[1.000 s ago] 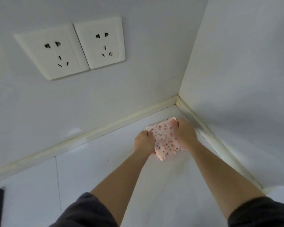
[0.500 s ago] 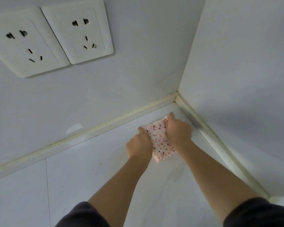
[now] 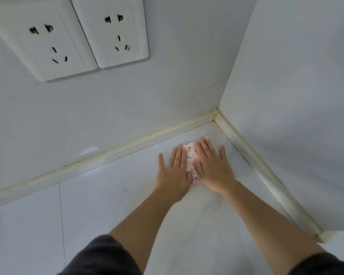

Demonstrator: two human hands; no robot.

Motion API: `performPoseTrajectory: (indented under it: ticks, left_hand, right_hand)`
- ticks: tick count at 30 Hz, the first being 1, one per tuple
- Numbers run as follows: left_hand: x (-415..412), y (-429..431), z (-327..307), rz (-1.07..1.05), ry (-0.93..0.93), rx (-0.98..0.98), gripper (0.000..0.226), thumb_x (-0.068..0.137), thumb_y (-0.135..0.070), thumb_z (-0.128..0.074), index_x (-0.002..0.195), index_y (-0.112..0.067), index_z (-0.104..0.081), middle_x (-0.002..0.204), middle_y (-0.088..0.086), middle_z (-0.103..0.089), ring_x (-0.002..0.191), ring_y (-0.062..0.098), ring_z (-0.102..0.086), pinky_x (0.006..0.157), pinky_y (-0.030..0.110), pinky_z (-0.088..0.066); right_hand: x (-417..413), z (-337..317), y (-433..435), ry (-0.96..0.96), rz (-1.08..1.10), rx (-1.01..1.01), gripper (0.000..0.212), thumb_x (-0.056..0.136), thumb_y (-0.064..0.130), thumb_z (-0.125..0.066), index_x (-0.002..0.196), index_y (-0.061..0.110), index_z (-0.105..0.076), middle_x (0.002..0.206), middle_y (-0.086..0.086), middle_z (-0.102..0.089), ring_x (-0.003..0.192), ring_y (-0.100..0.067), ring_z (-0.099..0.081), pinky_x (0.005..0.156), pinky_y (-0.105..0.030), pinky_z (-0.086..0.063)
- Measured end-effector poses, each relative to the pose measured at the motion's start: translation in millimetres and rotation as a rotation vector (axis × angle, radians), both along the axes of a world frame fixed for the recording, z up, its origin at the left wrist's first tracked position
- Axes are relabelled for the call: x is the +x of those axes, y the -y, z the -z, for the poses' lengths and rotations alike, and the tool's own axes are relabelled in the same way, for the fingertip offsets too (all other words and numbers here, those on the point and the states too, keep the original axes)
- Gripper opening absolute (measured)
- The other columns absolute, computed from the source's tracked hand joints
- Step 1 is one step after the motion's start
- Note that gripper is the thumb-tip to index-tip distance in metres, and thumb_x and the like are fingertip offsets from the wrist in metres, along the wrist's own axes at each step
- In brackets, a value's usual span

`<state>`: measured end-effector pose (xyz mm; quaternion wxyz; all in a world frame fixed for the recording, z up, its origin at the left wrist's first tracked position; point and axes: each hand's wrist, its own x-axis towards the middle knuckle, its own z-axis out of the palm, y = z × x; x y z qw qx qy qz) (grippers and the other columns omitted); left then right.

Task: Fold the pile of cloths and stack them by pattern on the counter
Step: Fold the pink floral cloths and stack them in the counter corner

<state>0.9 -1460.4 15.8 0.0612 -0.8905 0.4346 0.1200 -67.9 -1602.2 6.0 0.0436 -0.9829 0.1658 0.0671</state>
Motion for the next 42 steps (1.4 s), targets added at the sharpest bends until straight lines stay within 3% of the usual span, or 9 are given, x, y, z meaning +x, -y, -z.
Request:
performPoseTrajectory:
  ticks: [4, 9, 13, 21, 26, 29, 32, 37, 42]
  left_hand:
    - [0.6, -9.4, -13.4, -0.052, -0.038, -0.019, 0.063, 0.101, -0.039, -0.01, 0.149, -0.007, 0.016, 0.159, 0.008, 0.021, 0.145, 0.021, 0.021, 0.118, 0.053, 0.006]
    - [-37.8, -96.5, -36.5, -0.098, -0.166, -0.45, 0.072, 0.089, -0.047, -0.016, 0.154, -0.017, -0.006, 0.161, -0.002, 0.007, 0.146, 0.01, 0.019, 0.119, 0.035, 0.01]
    - [-76.8, -187.9, -55.4, -0.278, -0.198, -0.595, 0.066, 0.089, -0.043, -0.023, 0.151, -0.02, -0.023, 0.161, -0.001, -0.01, 0.148, 0.012, 0.006, 0.121, 0.038, -0.005]
    - [-156.5, -365.3, -93.2, -0.615, -0.156, -0.788, 0.053, 0.092, -0.031, -0.039, 0.143, -0.015, -0.041, 0.156, 0.002, -0.026, 0.147, 0.015, -0.008, 0.116, 0.035, -0.016]
    - [-226.0, -489.7, -105.0, -0.769, -0.108, -0.888, 0.048, 0.093, -0.011, -0.055, 0.14, -0.014, -0.045, 0.155, 0.0, -0.03, 0.146, 0.01, -0.008, 0.116, 0.029, -0.016]
    - [-263.8, -560.5, -115.2, -0.8, -0.079, -0.928, 0.045, 0.094, -0.011, -0.055, 0.138, -0.016, -0.048, 0.153, -0.004, -0.032, 0.143, 0.003, -0.007, 0.114, 0.026, -0.016]
    - [-290.3, -619.9, -126.3, -0.815, -0.035, -0.928, 0.043, 0.093, -0.013, -0.055, 0.136, -0.017, -0.05, 0.152, -0.004, -0.035, 0.143, 0.004, -0.009, 0.115, 0.029, -0.019]
    - [-312.2, -701.6, -146.2, -0.875, -0.01, -0.953, 0.038, 0.094, -0.013, -0.054, 0.132, -0.018, -0.053, 0.149, -0.003, -0.039, 0.145, 0.012, -0.02, 0.112, 0.027, -0.023]
    - [-305.1, -750.4, -151.3, -0.932, 0.02, -1.002, 0.036, 0.094, -0.009, -0.052, 0.129, -0.017, -0.053, 0.148, -0.004, -0.04, 0.144, 0.01, -0.02, 0.105, 0.01, -0.021]
  right_hand:
    - [-3.0, -6.7, -7.6, 0.015, 0.094, 0.014, 0.072, 0.089, 0.047, 0.009, 0.154, 0.016, 0.003, 0.162, -0.001, 0.009, 0.149, -0.017, 0.012, 0.117, -0.056, 0.002]
    - [-24.0, -37.8, -78.5, 0.538, 0.189, 0.241, 0.059, 0.095, 0.036, -0.023, 0.149, 0.014, -0.031, 0.157, -0.005, -0.028, 0.147, -0.021, -0.017, 0.115, -0.055, -0.012]
    - [-48.1, -58.2, -167.1, 0.662, 0.132, 0.526, 0.055, 0.097, 0.033, -0.03, 0.146, 0.011, -0.037, 0.154, -0.009, -0.034, 0.145, -0.023, -0.026, 0.116, -0.051, -0.025]
    - [-102.6, -93.0, -345.3, 0.556, 0.048, 0.745, 0.048, 0.095, 0.031, -0.037, 0.138, 0.011, -0.047, 0.144, -0.002, -0.046, 0.136, -0.012, -0.039, 0.111, -0.024, -0.027]
    - [-143.9, -111.1, -464.4, 0.484, -0.085, 0.725, 0.037, 0.095, 0.014, -0.048, 0.132, 0.009, -0.051, 0.134, -0.002, -0.053, 0.126, -0.015, -0.047, 0.103, -0.005, -0.023]
    - [-172.6, -123.6, -533.3, 0.464, -0.153, 0.706, 0.035, 0.097, 0.014, -0.048, 0.132, 0.012, -0.051, 0.132, 0.002, -0.053, 0.119, -0.002, -0.044, 0.097, 0.004, -0.02]
    - [-192.1, -134.8, -591.5, 0.447, -0.165, 0.733, 0.035, 0.098, 0.016, -0.049, 0.132, 0.017, -0.05, 0.131, 0.007, -0.052, 0.115, 0.007, -0.039, 0.092, 0.005, -0.022]
    - [-205.1, -162.5, -672.3, 0.448, -0.237, 0.755, 0.035, 0.097, 0.015, -0.051, 0.132, 0.018, -0.051, 0.131, 0.007, -0.053, 0.117, 0.005, -0.042, 0.091, 0.004, -0.026]
    - [-195.1, -172.3, -719.9, 0.433, -0.26, 0.793, 0.035, 0.097, 0.014, -0.051, 0.131, 0.02, -0.051, 0.131, 0.008, -0.054, 0.12, 0.0, -0.045, 0.102, -0.02, -0.039]
